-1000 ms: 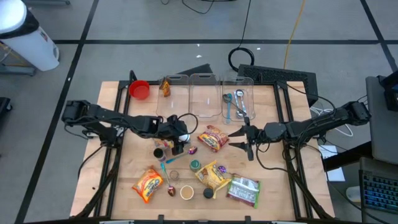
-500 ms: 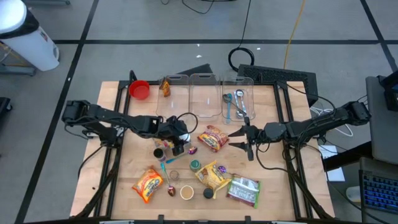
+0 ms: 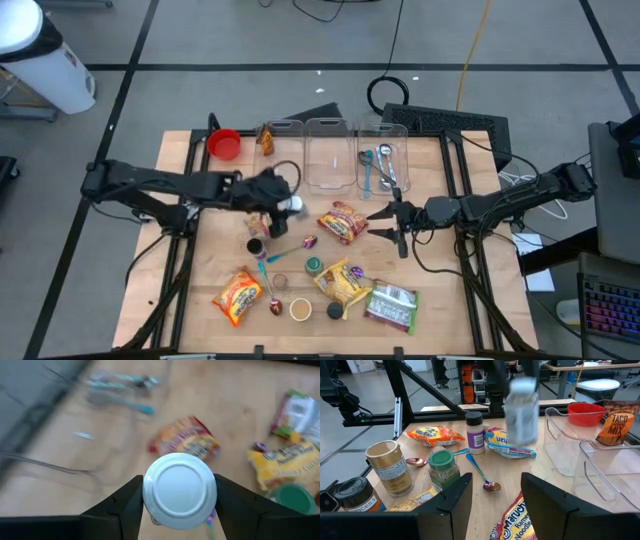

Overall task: Pick & Place Food Item
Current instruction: Put the white seasoning bottle into the left transparent bin

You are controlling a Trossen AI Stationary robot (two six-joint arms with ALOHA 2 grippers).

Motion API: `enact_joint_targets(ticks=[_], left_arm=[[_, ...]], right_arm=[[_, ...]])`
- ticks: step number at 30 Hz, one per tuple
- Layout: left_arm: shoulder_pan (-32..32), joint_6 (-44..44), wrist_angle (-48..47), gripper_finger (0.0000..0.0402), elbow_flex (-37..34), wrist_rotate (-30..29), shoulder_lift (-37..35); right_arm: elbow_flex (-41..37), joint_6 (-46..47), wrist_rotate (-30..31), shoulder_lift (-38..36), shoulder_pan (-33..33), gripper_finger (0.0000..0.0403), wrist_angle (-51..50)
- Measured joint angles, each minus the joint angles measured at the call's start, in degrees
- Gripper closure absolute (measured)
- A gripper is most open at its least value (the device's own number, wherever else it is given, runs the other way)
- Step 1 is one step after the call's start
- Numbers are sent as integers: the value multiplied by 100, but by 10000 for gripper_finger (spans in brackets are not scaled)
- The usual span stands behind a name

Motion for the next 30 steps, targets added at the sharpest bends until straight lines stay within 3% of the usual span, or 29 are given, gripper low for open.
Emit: enact_joint_targets(ticks=[5,9,18,21,30], left_arm=[[161,183,-1017,192,935,-830,-106],[598,409,-1263,192,1302,-1065,-108],[2198,605,-1044,192,1124,-1054,61],[2672,538,-732,192,935,-813,244],[3626,132,227,192,554,-407,1005]], right_arm=[[0,0,0,0,0,243,20],[0,0,0,0,1,243,33],[0,57,0,0,1,243,39],[0,63,0,0,1,243,37],[0,63,0,-2,1,243,37]])
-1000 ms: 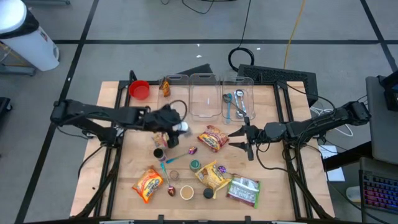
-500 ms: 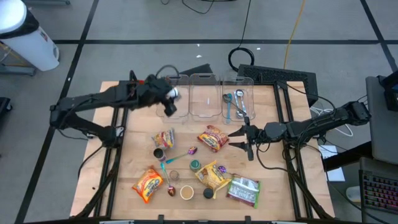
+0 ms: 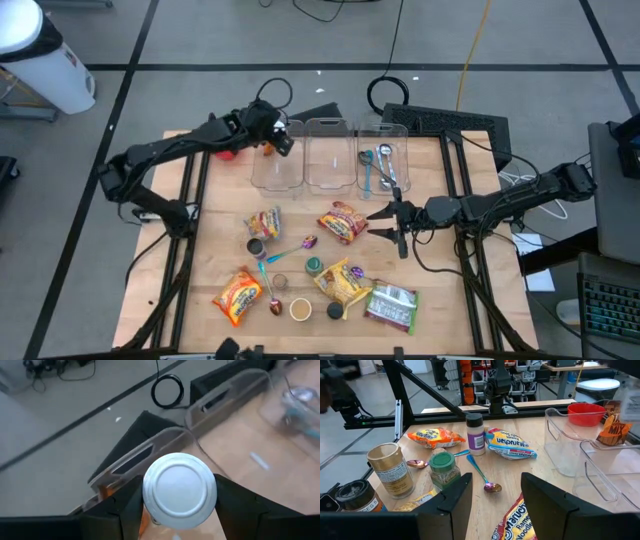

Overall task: Pick & Place Food Item
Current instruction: Put the white seasoning bottle into the left transparent bin

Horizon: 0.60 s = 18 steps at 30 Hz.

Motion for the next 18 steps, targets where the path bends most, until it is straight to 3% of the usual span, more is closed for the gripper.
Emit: enact_joint_targets(ticks=[9,18], left_arm=[[687,-478,402,192,-193,250,704],[764,-668,639,192,-193,251,1249]], right_arm=[[0,0,0,0,0,243,0],[0,0,0,0,0,243,1]])
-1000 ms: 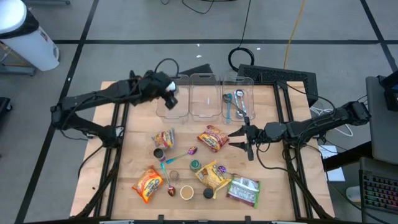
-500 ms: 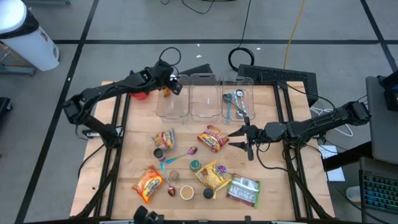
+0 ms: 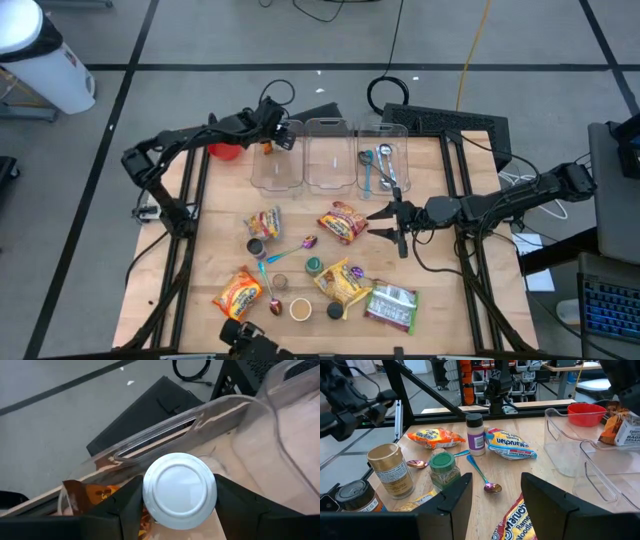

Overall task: Pick & Place Food Item
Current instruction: Put the white seasoning bottle into the left transparent bin

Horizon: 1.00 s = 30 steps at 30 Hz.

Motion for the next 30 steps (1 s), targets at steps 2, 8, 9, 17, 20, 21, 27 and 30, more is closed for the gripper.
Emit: enact_joint_targets(ticks=[2,8,9,17,20,21,27,30], left_arm=[[36,-122,4,192,0,-23,52],[156,-643,-95,192,0,-248,48],[154,-682,-93,192,0,-250,48],[131,-526,-150,120,4,-264,48],[134,-529,-236,67,9,-332,44],[134,-529,-261,53,9,-344,44],[134,-510,-316,12,9,-346,-41],[131,-501,-310,9,9,-298,-329]], right_arm=[[0,0,0,0,0,243,-1],[0,0,0,0,0,243,-2],[0,0,0,0,0,243,-3],[0,0,0,0,0,243,-2],[0,0,0,1,0,243,-1],[0,0,0,0,-2,243,-1],[0,0,-2,2,0,243,-3],[0,0,-1,2,0,243,-3]])
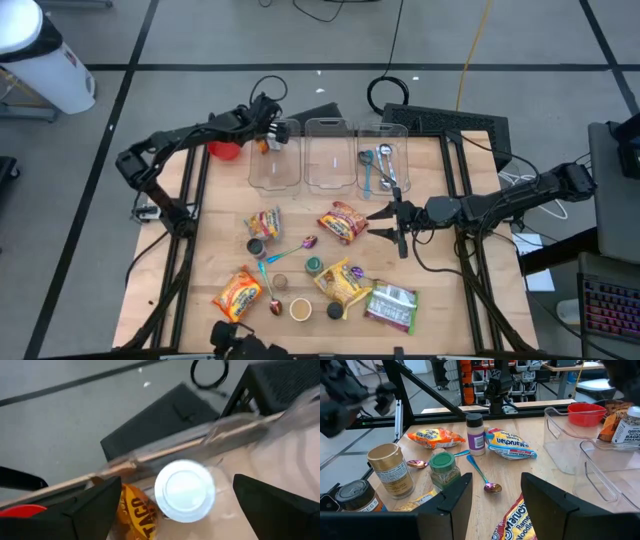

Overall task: Pick & Place Food Item
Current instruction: Put the white seasoning bottle into the left transparent bin, then put the red noodle pack into the middle transparent bin

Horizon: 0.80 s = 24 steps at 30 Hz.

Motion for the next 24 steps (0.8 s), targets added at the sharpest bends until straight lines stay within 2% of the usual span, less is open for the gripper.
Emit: enact_joint_targets(ticks=[8,12,17,20,24], left_arm=[[-493,379,-30,7,0,255,-1189],[-1098,576,-17,7,0,251,-1628],[-1981,896,181,7,0,253,-1828],[-2492,1171,615,7,-56,273,-1852],[-2988,1797,1589,7,-514,426,-1850]], right_arm=[[0,-1,-2,0,0,243,0],[0,-19,-2,0,-1,243,-2],[0,-20,-3,0,-2,243,-1],[0,-20,-19,-1,0,243,-2],[0,-20,-19,0,0,243,-25]])
